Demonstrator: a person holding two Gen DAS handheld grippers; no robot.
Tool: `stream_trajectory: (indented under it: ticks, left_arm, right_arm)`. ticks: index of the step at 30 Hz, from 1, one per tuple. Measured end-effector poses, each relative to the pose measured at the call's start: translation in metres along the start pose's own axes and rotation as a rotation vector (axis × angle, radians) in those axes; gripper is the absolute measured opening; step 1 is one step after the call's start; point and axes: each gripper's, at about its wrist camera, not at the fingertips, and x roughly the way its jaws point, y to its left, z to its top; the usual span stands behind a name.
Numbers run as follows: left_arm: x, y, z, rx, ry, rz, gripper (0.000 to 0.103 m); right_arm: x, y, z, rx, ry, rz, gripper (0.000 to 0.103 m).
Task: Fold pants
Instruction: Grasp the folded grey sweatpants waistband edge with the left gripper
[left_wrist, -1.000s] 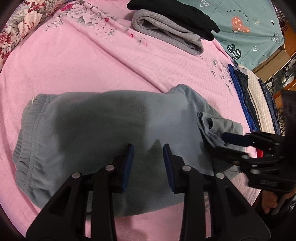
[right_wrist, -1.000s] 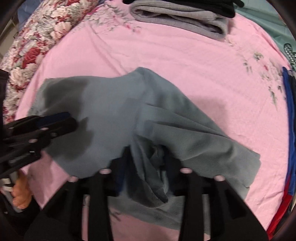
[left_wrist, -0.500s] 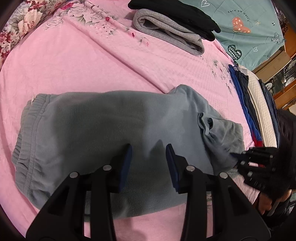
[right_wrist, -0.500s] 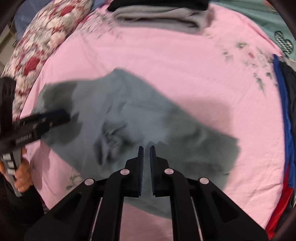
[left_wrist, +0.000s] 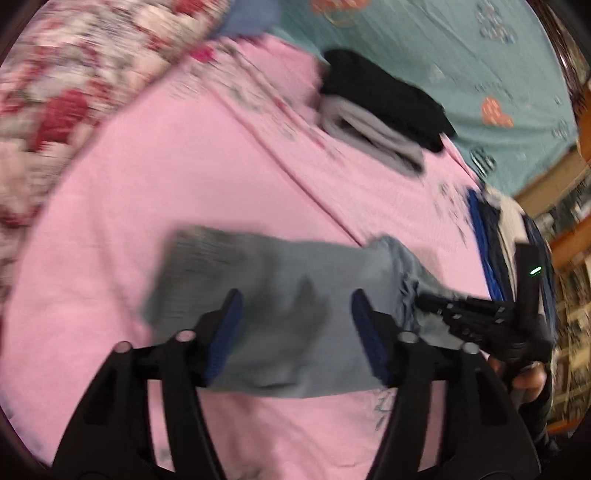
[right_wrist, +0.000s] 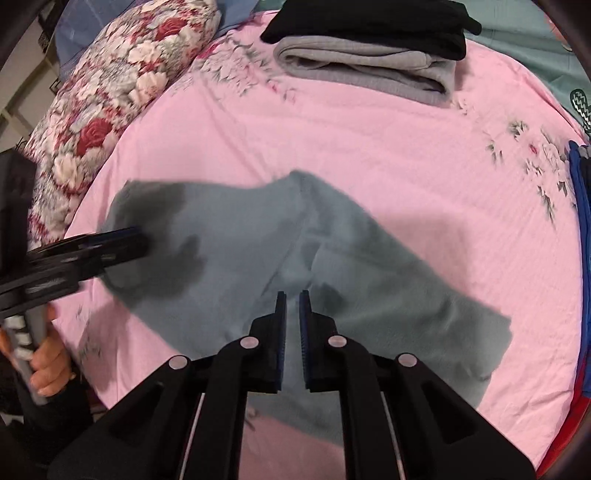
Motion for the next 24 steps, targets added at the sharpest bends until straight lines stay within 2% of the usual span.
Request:
stream_trajectory:
  ticks: [3,4,5,7,8,9,10,12,15,18,22,24]
  left_arm:
    - [-0.034,0.029,-0.002,-0.072,-0.038,0.077,0.077]
    - [-0.042,0.04,-0.006,-0.107,-0.038,0.095,0.084]
    - [-0.046,0.048,-0.01,-0.135,-0.036,0.104,0.086]
    - [-0.049,0.064,-0.021,-0.19,-0.011,0.087,0.086]
    - [-0.047,0.069,-0.027,-0.217,0.01,0.065,0.086]
    - [-0.043,0.074,-0.034,-0.247,0.037,0.034,0.086]
    - [-0.039,0.075,-0.038,-0.264,0.055,0.012,0.086]
    - [-0.028,0.076,-0.045,-0.298,0.086,-0.021,0.086]
    - [-0.014,0.08,-0.043,-0.358,0.093,-0.023,0.086]
    - [0.002,0.081,-0.029,-0.353,0.09,0.002,0.086]
    - [0.027,0.084,-0.006,-0.344,0.126,-0.045,0.086]
    - [0.036,0.084,-0.001,-0.339,0.148,-0.028,0.086]
  right_arm:
    - [0.032,-0.001,0.006,0.021,0.05,-0.022,0.009]
    - [0.03,0.001,0.005,0.019,0.039,-0.027,0.01]
    - [0.027,0.004,0.003,0.013,0.037,-0.025,0.012]
    - [0.012,0.006,-0.003,0.019,0.005,0.017,0.029]
    - [-0.001,0.003,-0.007,0.03,-0.025,0.034,0.034]
    - [-0.012,0.001,-0.013,0.043,-0.055,0.047,0.047]
    - [-0.023,-0.001,-0.019,0.052,-0.081,0.065,0.052]
    - [-0.042,-0.003,-0.032,0.061,-0.1,0.104,0.053]
    - [-0.068,-0.014,-0.059,0.076,-0.117,0.141,0.053]
    - [-0.085,-0.015,-0.079,0.08,-0.14,0.154,0.053]
    - [-0.108,-0.024,-0.105,0.094,-0.175,0.166,0.053]
    - [-0.117,-0.034,-0.117,0.118,-0.183,0.168,0.053]
